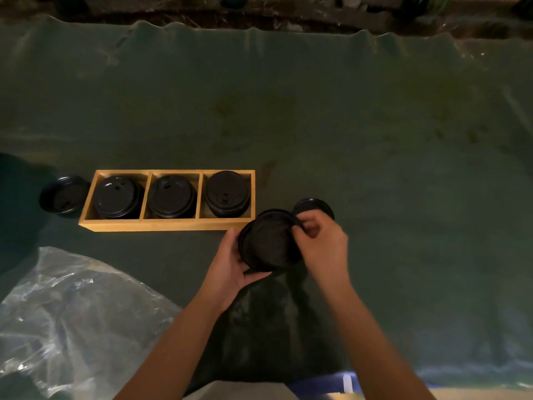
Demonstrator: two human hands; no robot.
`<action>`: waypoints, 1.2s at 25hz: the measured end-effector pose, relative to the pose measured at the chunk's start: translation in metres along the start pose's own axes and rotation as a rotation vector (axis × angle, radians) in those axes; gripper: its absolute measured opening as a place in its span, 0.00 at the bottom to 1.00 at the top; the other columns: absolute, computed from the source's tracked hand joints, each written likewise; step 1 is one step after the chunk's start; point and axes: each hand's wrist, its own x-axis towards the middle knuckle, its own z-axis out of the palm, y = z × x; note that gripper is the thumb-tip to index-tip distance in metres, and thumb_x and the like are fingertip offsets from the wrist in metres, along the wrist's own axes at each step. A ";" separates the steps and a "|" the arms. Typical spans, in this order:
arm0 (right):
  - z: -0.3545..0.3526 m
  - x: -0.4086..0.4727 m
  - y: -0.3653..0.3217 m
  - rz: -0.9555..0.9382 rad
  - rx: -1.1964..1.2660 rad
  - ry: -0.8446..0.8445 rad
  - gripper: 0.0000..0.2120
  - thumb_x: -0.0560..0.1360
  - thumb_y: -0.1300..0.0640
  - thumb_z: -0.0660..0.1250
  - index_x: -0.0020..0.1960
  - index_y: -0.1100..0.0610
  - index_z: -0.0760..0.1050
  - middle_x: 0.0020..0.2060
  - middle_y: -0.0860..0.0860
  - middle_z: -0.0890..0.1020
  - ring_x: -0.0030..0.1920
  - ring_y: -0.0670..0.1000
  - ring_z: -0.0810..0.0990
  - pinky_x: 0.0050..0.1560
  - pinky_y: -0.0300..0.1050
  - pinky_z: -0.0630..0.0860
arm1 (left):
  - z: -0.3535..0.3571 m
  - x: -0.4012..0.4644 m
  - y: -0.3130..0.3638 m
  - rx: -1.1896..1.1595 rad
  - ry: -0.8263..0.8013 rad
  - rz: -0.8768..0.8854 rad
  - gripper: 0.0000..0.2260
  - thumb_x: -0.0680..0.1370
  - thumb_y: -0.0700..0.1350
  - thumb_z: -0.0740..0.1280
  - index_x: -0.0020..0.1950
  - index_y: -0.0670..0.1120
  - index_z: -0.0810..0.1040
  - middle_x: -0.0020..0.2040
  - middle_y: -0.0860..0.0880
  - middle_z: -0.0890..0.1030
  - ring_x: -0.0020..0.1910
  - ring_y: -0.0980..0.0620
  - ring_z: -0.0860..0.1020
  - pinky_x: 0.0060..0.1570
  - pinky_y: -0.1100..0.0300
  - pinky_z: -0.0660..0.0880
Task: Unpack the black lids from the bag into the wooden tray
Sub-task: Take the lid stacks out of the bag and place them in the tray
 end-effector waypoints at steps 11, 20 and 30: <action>-0.011 0.050 0.055 0.368 -0.092 0.158 0.22 0.72 0.53 0.69 0.62 0.60 0.70 0.59 0.61 0.74 0.51 0.56 0.74 0.50 0.42 0.67 | -0.015 0.002 0.005 0.046 0.149 0.080 0.13 0.79 0.38 0.59 0.52 0.55 0.76 0.55 0.48 0.79 0.53 0.44 0.79 0.35 0.53 0.81; -0.007 0.048 0.020 0.147 0.263 0.021 0.10 0.70 0.68 0.68 0.44 0.53 0.78 0.36 0.53 0.81 0.37 0.47 0.79 0.39 0.40 0.78 | -0.014 0.002 0.008 0.020 0.126 0.063 0.11 0.78 0.50 0.60 0.59 0.53 0.74 0.59 0.47 0.78 0.58 0.46 0.77 0.41 0.50 0.81; 0.045 0.001 -0.037 -0.246 -0.154 -0.223 0.17 0.74 0.58 0.66 0.62 0.53 0.75 0.46 0.50 0.74 0.40 0.45 0.72 0.43 0.38 0.70 | -0.021 -0.010 0.035 -0.014 0.153 0.185 0.13 0.79 0.46 0.58 0.63 0.49 0.72 0.57 0.45 0.80 0.54 0.47 0.80 0.40 0.51 0.81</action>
